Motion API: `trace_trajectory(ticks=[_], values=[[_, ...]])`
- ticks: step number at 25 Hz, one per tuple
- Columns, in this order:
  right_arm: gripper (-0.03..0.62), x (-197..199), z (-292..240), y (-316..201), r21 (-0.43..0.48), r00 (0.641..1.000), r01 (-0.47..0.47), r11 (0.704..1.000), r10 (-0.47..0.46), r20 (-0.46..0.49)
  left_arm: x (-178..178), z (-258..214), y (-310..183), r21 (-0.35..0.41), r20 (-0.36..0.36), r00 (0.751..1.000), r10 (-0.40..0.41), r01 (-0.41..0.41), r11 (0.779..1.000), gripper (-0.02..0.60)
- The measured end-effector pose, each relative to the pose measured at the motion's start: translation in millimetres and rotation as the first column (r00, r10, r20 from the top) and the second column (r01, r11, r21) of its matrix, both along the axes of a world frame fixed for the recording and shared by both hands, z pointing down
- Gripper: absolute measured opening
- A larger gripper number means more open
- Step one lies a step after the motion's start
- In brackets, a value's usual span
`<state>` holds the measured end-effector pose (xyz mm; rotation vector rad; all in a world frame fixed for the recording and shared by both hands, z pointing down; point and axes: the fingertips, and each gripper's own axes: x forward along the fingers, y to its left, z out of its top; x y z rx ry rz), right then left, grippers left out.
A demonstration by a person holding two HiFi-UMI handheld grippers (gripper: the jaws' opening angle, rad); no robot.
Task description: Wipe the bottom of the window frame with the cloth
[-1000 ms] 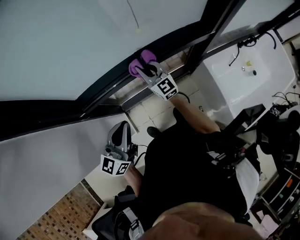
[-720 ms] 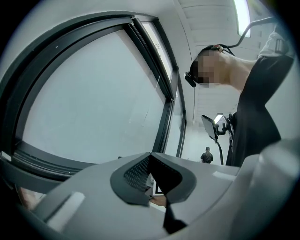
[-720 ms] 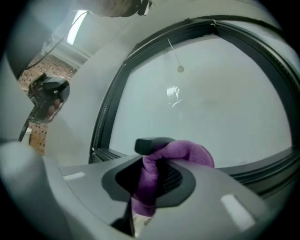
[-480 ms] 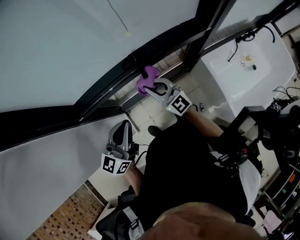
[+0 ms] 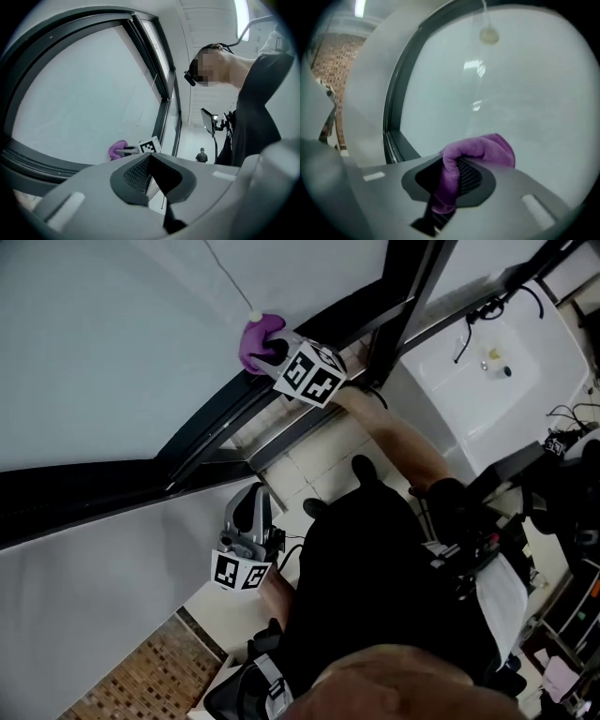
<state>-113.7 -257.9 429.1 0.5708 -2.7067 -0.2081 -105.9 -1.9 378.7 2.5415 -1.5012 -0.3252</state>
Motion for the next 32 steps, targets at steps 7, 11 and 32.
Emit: trace_trajectory(ticks=[7, 11, 32], values=[[0.064, 29, 10, 57, 0.113, 0.988, 0.077, 0.991, -0.061, -0.145, -20, 1, 6, -0.016, 0.001, 0.998, -0.071, 0.071, 0.997, 0.002], [0.064, 59, 27, 118, 0.094, 0.989, 0.107, 0.99, -0.095, -0.116, -21, 4, 3, -0.027, 0.003, 0.999, -0.052, 0.052, 0.998, 0.002], [0.066, 25, 49, 21, 0.355, 0.955, 0.288, 0.889, -0.24, -0.174, -3, -1, 3, -0.047, 0.034, 0.999, -0.02, 0.021, 0.999, 0.002]])
